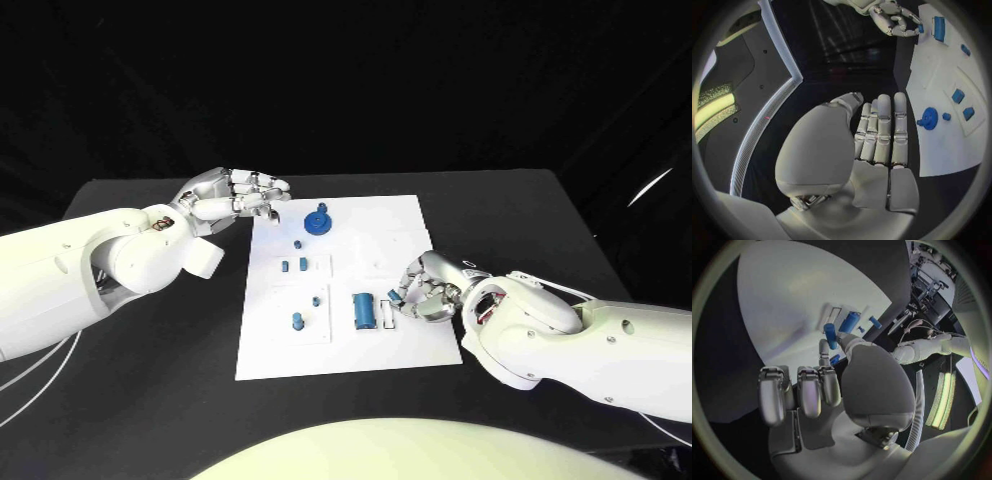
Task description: Assemble the parts on the task board
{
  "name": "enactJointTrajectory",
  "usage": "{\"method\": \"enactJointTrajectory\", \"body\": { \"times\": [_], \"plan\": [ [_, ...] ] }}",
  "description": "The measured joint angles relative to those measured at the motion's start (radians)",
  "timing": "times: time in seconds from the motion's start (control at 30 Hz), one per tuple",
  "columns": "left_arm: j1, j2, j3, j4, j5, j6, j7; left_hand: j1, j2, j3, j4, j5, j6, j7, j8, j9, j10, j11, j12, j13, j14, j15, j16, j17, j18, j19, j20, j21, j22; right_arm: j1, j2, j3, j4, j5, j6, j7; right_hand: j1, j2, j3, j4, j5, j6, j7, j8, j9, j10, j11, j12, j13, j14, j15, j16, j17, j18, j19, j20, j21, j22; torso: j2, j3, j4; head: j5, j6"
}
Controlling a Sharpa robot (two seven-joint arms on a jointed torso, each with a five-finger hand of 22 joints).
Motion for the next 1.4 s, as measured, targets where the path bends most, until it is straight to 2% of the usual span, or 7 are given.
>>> {"method": "enactJointTrajectory", "body": {
  "times": [0.03,0.1,0.2,0.33,1.17,1.33,1.4],
  "plan": [
    [0.0,0.0,0.0,0.0,0.0,0.0,0.0,0.0,0.0,0.0,0.0,0.0,0.0,0.0,0.0,0.0,0.0,0.0,0.0,0.0,0.0,0.0,0.0,0.0,0.0,0.0,0.0,0.0,0.0,-0.003,0.005,0.0,-0.004,0.01,0.0,-0.002,-0.017,0.004,0.0,0.0,0.001,0.002,-0.002,0.001,0.003,-0.001,-0.002,0.004,0.0,-0.001,-0.001,0.003,0.0,0.0,0.001,-0.001,0.003,0.0,0.0,0.0,0.0,0.0,0.0],
    [0.0,0.0,0.0,0.001,0.0,0.0,0.0,0.0,0.0,0.0,0.0,0.0,0.0,0.0,0.0,0.0,0.0,0.0,0.0,0.0,0.0,0.0,0.0,0.0,0.0,0.0,0.0,0.0,0.0,-0.008,0.012,0.0,-0.009,0.022,0.0,-0.006,-0.045,0.005,0.001,0.001,0.032,0.007,-0.002,0.008,0.005,0.002,-0.005,0.006,0.0,-0.001,-0.001,0.003,0.0,0.0,0.004,-0.004,0.005,0.0,0.0,0.0001,0.0,0.0,-0.001],
    [0.0,-0.001,0.0,0.002,0.0,0.001,-0.001,0.0,0.0,0.0,0.0,0.0,0.0,0.0,0.0,0.0,0.0,0.0,0.0,0.0,0.0,0.0,0.0,0.0,0.0,0.0,0.0,0.0,0.0,-0.014,0.023,-0.001,-0.014,0.038,0.0,-0.012,-0.059,0.007,-0.003,-0.003,0.043,0.01,-0.002,0.011,0.005,0.002,-0.005,0.011,0.0,-0.001,-0.001,0.003,0.0,0.0,0.004,-0.004,0.005,0.0,0.0,0.0003,-0.0004,-0.001,-0.004],
    [0.0,-0.001,0.0,0.003,0.0,0.002,-0.002,0.0,0.0,0.0,0.0,0.0,0.0,0.0,0.0,0.0,0.0,0.0,0.0,0.0,0.0,0.0,0.0,0.0,0.0,0.0,0.0,0.0,0.0,-0.021,0.036,-0.001,-0.02,0.055,0.002,-0.019,-0.064,0.012,-0.006,0.0,0.043,0.016,-0.008,0.012,0.006,0.002,-0.005,0.011,0.0,0.002,-0.004,0.003,0.0,0.0,0.004,-0.004,0.005,0.0,0.0,0.0008,-0.0007,-0.002,-0.005],
    [0.0,-0.004,0.0,0.004,0.0,0.007,-0.006,-0.001,0.001,0.0,0.0,0.0,0.004,0.004,0.0,0.0,0.0,0.0,-0.003,0.0,0.0,0.0,0.0,0.0,0.0,0.0,0.0,0.0,0.002,-0.027,0.062,0.0,-0.05,0.078,0.02,-0.037,-0.07,0.006,-0.012,0.0,0.043,0.016,-0.008,0.019,0.01,-0.001,-0.008,0.011,0.0,0.002,-0.005,0.002,0.001,0.0,0.0,-0.007,0.005,0.001,0.0,0.0013,-0.0012,0.002,-0.008],
    [0.0,-0.005,0.0,0.004,0.0,0.007,-0.007,-0.004,0.004,0.0,0.0,0.0,0.004,0.004,0.0,0.0,0.0,0.0,-0.003,0.0,0.0,0.0,0.0,0.0,0.0,0.0,0.0,0.0,0.002,-0.028,0.063,0.0,-0.054,0.078,0.024,-0.037,-0.108,0.014,-0.02,0.0,0.035,0.017,-0.008,0.019,0.009,-0.001,-0.008,0.011,0.0,0.002,-0.005,0.002,0.0,0.0,0.0,-0.007,0.005,0.001,0.0,0.0012,-0.0015,0.002,-0.007],
    [0.0,-0.005,0.0,0.004,0.0,0.007,-0.007,-0.004,0.004,0.0,0.0,0.0,0.004,0.004,0.0,0.0,0.0,0.0,-0.003,0.0,0.0,0.0,0.0,0.0,0.0,0.0,0.0,0.0,0.002,-0.028,0.063,0.0,-0.055,0.078,0.026,-0.037,-0.13,0.018,-0.032,0.0,0.011,0.017,-0.008,0.019,0.009,-0.001,-0.009,0.011,0.0,0.002,-0.005,0.002,0.0,0.0,0.0,-0.007,0.005,0.001,0.0,0.0011,-0.0015,0.002,-0.006]
  ]
}}
